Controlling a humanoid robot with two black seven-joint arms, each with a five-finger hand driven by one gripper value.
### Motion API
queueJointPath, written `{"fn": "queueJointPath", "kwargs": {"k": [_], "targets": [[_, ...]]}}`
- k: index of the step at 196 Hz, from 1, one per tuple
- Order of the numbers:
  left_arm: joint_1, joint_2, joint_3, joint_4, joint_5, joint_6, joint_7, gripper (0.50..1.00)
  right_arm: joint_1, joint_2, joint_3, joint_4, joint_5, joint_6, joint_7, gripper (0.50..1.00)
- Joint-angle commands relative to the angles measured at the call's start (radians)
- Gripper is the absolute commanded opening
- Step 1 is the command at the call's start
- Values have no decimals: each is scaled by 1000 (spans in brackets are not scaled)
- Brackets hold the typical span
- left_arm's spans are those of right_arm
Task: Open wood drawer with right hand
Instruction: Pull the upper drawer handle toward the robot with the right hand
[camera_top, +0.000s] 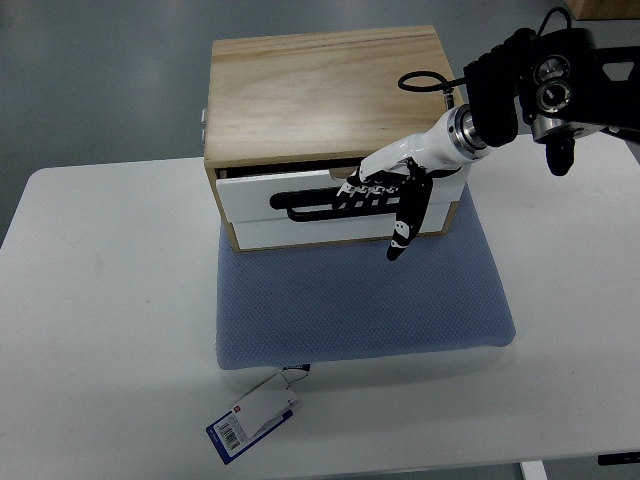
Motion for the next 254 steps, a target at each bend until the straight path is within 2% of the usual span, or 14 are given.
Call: {"fn": "queueJointPath", "kwargs": {"k": [1, 23, 119, 162, 254], "targets": [[0, 0, 0, 0, 0, -1, 0, 1000, 2, -20, 0, 28, 0, 33, 0, 926], [-1, 0, 0, 0, 0, -1, 0, 1000, 5, -37, 1, 40, 0, 66, 2, 926], [-1, 0, 0, 0, 0, 0, 0, 1000, 39, -80, 6, 85, 23, 66, 5, 926], [0, 0, 0, 0, 0, 0, 0, 1000, 40, -103, 6, 140, 30, 66, 5, 928], [-1, 0, 0, 0, 0, 0, 0, 1000, 42, -112, 6, 154, 30, 66, 5, 926]]}}
